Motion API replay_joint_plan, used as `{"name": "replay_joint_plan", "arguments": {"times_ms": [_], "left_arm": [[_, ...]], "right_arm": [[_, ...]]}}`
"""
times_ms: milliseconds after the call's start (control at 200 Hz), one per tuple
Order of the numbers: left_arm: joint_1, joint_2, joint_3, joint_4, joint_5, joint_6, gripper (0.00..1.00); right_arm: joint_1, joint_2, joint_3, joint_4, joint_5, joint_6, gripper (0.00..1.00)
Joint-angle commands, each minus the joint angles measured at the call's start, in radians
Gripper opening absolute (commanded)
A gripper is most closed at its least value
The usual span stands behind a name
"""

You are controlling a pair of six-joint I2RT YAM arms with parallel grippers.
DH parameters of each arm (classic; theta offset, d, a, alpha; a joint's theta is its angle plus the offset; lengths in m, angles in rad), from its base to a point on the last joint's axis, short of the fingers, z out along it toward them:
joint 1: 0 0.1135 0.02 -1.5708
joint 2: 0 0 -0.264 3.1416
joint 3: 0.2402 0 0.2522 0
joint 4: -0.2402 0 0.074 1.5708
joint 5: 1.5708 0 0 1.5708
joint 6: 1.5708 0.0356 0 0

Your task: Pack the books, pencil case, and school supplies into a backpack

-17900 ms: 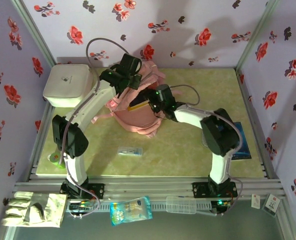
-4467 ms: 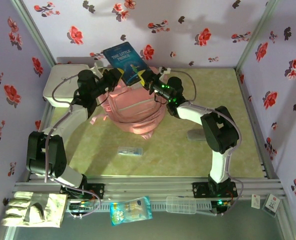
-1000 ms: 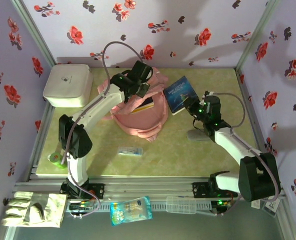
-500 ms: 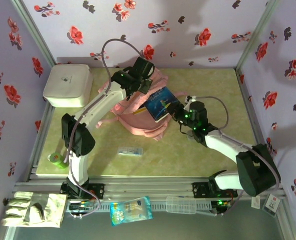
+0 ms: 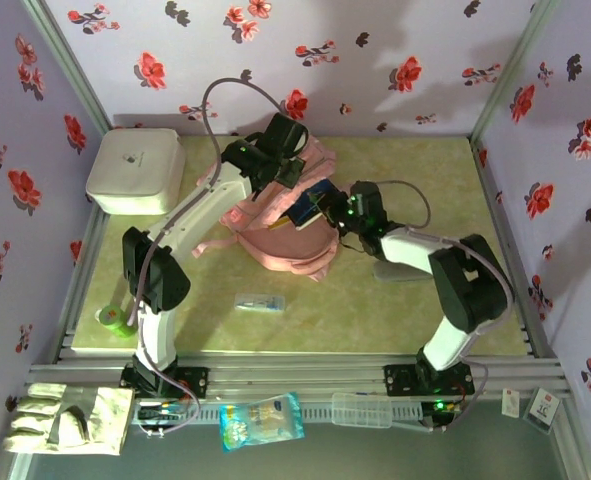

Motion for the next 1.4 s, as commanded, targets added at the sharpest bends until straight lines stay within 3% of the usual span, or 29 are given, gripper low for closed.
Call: {"name": "replay_joint_plan", "arguments": {"times_ms": [0, 385, 615, 760, 1035, 1220, 1315, 1395], "left_arm": [[0.0, -0.026, 0.061, 0.077, 0.041, -0.041, 0.0], [0.026, -0.04, 0.047, 0.083, 0.107, -0.08, 0.0], [0.037, -0.04, 0.043, 0.079, 0.132, -0.083, 0.0], [0.053, -0.039, 0.036, 0.082, 0.162, -0.099, 0.0], [0.087, -0.016, 0.016, 0.077, 0.276, -0.124, 0.0], [0.092, 0.038, 0.026, 0.065, 0.414, -0.13, 0.0], [0.093, 0.069, 0.039, 0.057, 0.468, -0.141, 0.1], [0.104, 0.065, 0.016, 0.084, 0.467, -0.173, 0.39]], "right_arm": [[0.017, 0.069, 0.074, -0.054, 0.028, 0.061, 0.13], [0.058, 0.204, 0.168, 0.021, 0.051, 0.136, 0.19], [0.058, 0.227, 0.198, 0.065, -0.001, 0.123, 0.36], [0.039, 0.218, 0.187, 0.047, -0.055, 0.095, 0.38], [-0.024, 0.061, 0.032, 0.054, -0.063, 0.053, 0.6], [-0.087, -0.128, -0.083, -0.133, 0.083, -0.001, 0.67], [-0.125, -0.227, -0.124, -0.239, 0.18, -0.026, 0.69], [-0.147, -0.301, -0.137, -0.316, 0.254, -0.055, 0.72]]}}
